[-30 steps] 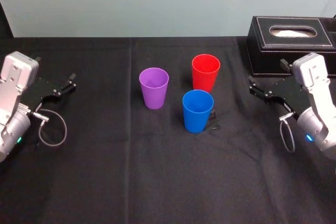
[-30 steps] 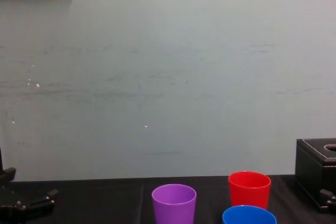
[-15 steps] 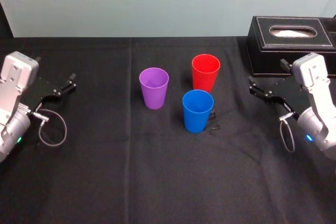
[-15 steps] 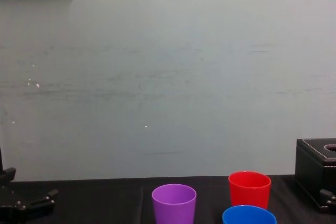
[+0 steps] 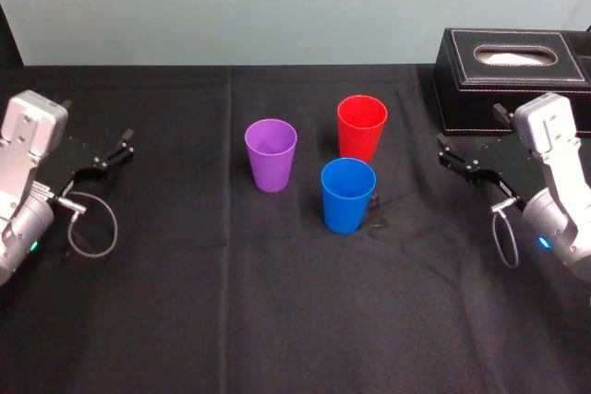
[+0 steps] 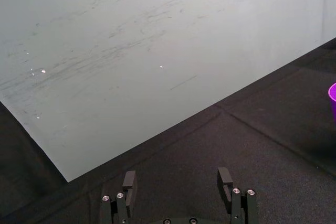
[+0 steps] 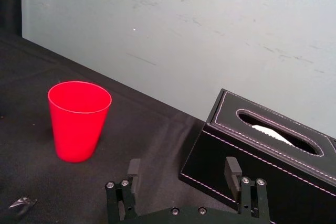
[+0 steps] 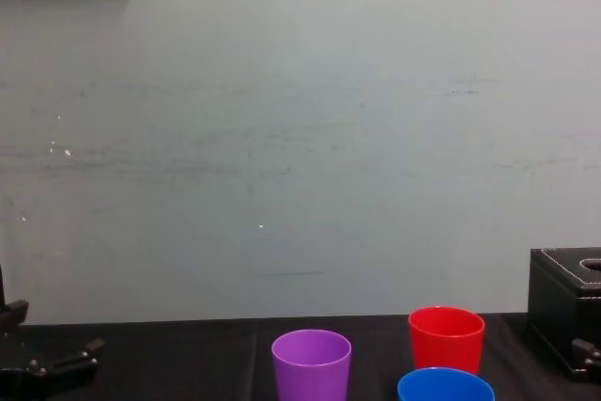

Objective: Stack the three plastic cups sequentially using one hand.

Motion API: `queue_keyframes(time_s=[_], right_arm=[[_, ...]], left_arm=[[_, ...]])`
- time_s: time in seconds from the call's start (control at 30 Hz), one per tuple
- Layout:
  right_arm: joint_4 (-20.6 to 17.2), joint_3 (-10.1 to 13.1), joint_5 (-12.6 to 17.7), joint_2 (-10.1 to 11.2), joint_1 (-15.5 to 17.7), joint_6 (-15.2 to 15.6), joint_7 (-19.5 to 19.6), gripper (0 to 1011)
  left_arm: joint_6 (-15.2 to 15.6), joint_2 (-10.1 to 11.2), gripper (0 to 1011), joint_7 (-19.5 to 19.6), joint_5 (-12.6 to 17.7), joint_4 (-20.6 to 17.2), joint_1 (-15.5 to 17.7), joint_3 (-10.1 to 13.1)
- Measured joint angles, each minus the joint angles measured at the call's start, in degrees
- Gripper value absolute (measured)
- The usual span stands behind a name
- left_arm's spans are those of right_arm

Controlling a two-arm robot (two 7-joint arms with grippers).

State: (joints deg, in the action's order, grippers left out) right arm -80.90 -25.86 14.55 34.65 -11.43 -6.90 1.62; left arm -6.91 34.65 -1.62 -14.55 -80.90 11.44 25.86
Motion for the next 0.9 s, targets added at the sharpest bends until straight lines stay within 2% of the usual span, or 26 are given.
queue_keyframes(time_s=[0.27,0.47,0.6,0.7,0.83,0.9], right_arm=[[0.00,0.11,-0.01,-0.05,0.01,-0.09,-0.09,1004],[-2.11,1.68,0.17,0.31,1.34,-0.85,-1.10,1004],[-5.55,3.53,1.80,1.32,4.15,-1.02,-2.00,1004],[-6.71,4.36,3.03,1.84,5.40,-1.05,-3.13,1004],[-8.78,5.55,5.40,3.22,7.78,-1.14,-5.99,1004],[-10.42,6.25,7.10,4.45,9.72,-1.46,-8.66,1004]], left_arm=[[0.00,0.00,1005,0.00,0.00,0.00,0.00,0.00],[0.00,0.00,1005,0.00,0.00,0.00,0.00,0.00],[0.00,0.00,1005,0.00,0.00,0.00,0.00,0.00],[0.00,0.00,1005,0.00,0.00,0.00,0.00,0.00],[0.00,0.00,1005,0.00,0.00,0.00,0.00,0.00],[0.00,0.00,1005,0.00,0.00,0.00,-0.01,0.00]])
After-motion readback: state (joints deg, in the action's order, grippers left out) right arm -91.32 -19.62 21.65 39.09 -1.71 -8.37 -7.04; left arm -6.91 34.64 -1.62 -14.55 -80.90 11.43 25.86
